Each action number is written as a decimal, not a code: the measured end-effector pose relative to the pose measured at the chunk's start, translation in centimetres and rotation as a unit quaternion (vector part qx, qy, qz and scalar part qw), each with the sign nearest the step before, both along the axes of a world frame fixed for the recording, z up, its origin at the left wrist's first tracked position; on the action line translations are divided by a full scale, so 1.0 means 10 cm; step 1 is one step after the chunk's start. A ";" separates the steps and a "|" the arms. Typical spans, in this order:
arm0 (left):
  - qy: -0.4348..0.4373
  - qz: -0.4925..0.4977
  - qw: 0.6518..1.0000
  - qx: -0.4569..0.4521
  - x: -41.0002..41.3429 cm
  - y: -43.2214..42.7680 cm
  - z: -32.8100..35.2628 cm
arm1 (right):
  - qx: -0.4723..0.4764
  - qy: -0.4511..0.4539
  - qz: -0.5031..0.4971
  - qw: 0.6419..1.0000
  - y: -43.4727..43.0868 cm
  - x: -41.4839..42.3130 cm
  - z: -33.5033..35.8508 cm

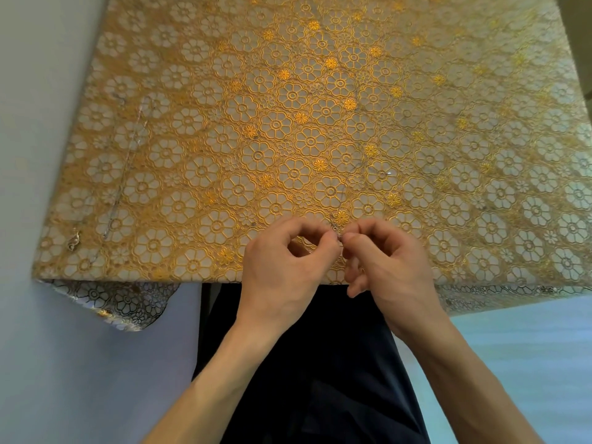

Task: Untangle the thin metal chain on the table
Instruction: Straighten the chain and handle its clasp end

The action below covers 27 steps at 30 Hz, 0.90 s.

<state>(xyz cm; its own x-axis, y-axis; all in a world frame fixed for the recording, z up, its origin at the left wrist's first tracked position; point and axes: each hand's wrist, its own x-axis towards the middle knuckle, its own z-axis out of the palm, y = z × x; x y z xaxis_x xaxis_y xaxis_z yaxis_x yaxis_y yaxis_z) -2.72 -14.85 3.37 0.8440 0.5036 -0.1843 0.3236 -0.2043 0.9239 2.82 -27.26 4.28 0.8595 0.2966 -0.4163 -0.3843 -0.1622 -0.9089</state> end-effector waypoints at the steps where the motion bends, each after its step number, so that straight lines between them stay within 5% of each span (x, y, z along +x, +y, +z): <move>1: 0.003 0.008 1.000 -0.003 -0.01 0.00 -0.01 | 0.004 0.002 -0.011 1.000 0.00 -0.01 -0.01; 7: -0.004 0.010 1.000 0.022 -0.06 0.04 -0.02 | -0.007 -0.013 -0.005 1.000 -0.07 -0.04 -0.02; 15: -0.029 -0.151 0.980 0.128 0.05 0.23 0.02 | -0.062 -0.083 0.071 0.992 -0.13 -0.01 0.01; 27: -0.075 -0.219 0.956 0.178 0.19 0.38 0.07 | -0.208 -0.270 0.229 0.912 -0.21 0.15 0.01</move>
<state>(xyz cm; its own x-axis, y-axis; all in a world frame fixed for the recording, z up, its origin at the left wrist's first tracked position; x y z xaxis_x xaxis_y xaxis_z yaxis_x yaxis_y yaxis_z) -0.78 -11.08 4.06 0.9919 0.1035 0.0735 0.0035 -0.6009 0.7993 4.34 -29.40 4.37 0.7983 0.5886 -0.1275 0.2950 -0.5668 -0.7692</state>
